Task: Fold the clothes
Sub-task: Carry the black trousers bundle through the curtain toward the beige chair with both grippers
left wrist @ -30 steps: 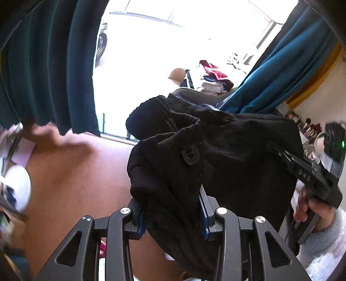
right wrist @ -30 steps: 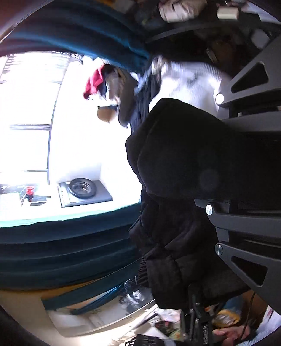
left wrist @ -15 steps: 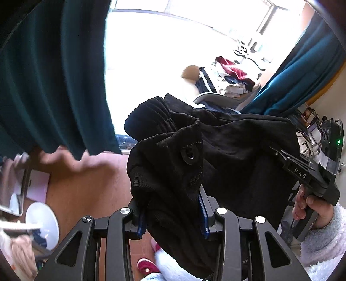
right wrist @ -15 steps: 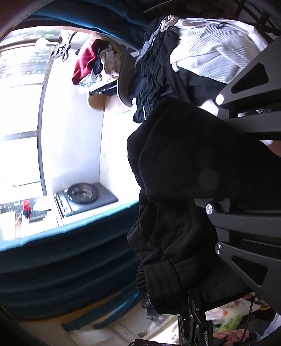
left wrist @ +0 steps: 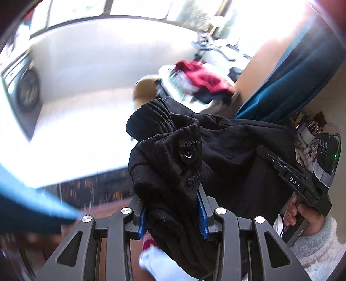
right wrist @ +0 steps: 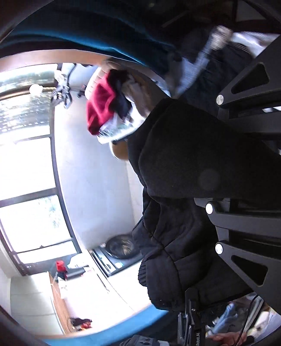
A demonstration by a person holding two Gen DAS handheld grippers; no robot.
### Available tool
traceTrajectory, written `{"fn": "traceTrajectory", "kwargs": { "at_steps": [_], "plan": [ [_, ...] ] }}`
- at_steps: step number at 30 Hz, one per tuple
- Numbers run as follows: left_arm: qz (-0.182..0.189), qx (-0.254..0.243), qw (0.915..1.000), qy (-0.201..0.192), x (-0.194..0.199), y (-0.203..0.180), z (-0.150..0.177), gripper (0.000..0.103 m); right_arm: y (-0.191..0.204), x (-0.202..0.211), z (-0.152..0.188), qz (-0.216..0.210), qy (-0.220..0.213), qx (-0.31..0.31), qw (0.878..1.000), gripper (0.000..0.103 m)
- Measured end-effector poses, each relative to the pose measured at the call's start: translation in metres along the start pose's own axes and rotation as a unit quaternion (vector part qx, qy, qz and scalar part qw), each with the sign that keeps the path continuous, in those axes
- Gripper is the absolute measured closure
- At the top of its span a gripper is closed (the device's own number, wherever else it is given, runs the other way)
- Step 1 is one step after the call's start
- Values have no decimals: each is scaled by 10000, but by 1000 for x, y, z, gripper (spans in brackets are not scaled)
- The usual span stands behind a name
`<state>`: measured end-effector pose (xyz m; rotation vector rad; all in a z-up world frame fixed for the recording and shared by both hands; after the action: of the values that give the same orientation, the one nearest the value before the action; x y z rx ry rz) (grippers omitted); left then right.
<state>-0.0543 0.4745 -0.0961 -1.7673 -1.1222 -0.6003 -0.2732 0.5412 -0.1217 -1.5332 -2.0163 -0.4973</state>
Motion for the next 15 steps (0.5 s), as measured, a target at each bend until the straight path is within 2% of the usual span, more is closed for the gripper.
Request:
{"fn": "traceTrajectory", "kwargs": {
  "at_steps": [4, 9, 12, 15],
  "plan": [
    [366, -312, 9988, 0, -39, -34, -72, 67, -54, -17, -50, 422, -164, -161, 9988, 84],
    [804, -637, 9943, 289, -106, -64, -146, 67, -115, -45, -95, 1120, -174, -181, 9934, 84],
    [1097, -920, 9886, 472, -150, -83, -189, 67, -144, -68, -113, 1462, -125, -279, 9888, 84],
    [1468, -1340, 9781, 626, -195, -107, -241, 67, -177, -94, -134, 1882, -106, -490, 9808, 85]
  ]
}}
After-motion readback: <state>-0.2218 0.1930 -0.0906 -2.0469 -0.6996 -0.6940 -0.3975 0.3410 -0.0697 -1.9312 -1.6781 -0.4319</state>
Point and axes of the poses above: each gripper's, at about its wrist camera, not at the fingertips, and x roughly against the way its jaws point, y to its left, z to its underside, the point moved 8 cm from there along -x, roughly the way its jaws point, and after that the axes turned 15 degrees about x, right-handed, at the moved point
